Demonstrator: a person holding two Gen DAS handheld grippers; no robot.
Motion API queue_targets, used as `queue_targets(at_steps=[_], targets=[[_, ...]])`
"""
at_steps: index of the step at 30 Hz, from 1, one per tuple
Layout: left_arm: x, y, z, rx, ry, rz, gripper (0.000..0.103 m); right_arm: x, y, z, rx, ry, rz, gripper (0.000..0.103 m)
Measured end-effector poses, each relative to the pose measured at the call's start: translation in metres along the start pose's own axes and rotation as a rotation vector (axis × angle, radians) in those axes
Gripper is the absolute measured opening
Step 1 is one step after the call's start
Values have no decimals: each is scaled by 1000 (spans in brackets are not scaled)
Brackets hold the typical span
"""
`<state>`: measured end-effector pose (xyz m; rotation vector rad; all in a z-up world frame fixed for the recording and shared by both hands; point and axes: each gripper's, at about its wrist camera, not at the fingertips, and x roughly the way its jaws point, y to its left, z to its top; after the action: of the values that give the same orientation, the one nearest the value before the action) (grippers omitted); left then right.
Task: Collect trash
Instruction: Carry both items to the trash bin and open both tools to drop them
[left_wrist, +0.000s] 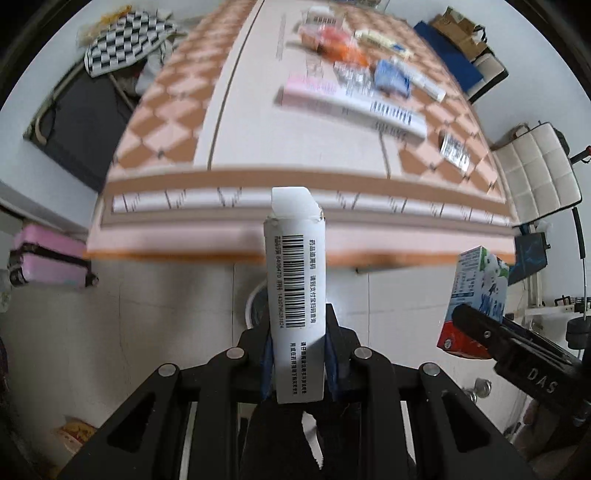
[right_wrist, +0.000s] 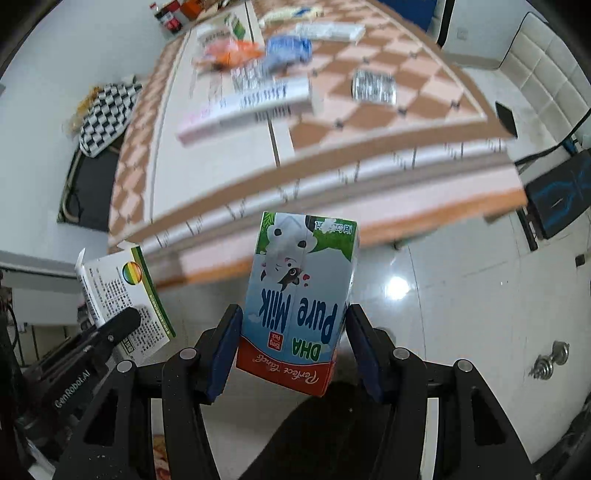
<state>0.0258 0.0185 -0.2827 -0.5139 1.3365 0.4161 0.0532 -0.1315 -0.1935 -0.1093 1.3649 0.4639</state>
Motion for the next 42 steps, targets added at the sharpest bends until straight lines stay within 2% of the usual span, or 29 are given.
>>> queue_targets(at_steps=[6,11,15,16,21,26,32,33,34,35,37,39,41,42], targets=[[66,10,-36,-28,110,-4,20,66,-21,-40,-4,110,-17,59],[162,20,-60,-44,200,-17,20,147,-48,-74,12,200,-23,59],[243,32,-73,-80,283,-74,20,228,-71,-96,31,264,-21,59],[271,35,-76,-91,311,-97,20,244,-75,-99,33,276,-29,59],[362,50,-78,-158,388,-178,20,341,-101,-109,63,328,-18,59],[417,60,-66,-188,413,-204,21,420,-112,-105,63,362,-12,59],[451,76,-66,-230,494,-238,23,473,-120,-98,59,383,-25,59],[453,76,-67,-230,507,-240,25,480,-124,-99,69,391,-17,59],[452,78,-68,-223,509,-234,37,486,-128,-100,74,396,-14,59],[450,78,-68,-217,510,-227,58,489,-129,-98,74,400,-12,59],[446,79,-69,-218,505,-234,83,494,-127,-97,66,411,0,59],[440,83,-71,-217,496,-224,84,500,-124,-94,54,423,15,60],[433,90,-74,-212,481,-191,92,502,-119,-95,36,435,13,61],[428,93,-75,-209,471,-166,93,503,-118,-96,26,440,7,68]])
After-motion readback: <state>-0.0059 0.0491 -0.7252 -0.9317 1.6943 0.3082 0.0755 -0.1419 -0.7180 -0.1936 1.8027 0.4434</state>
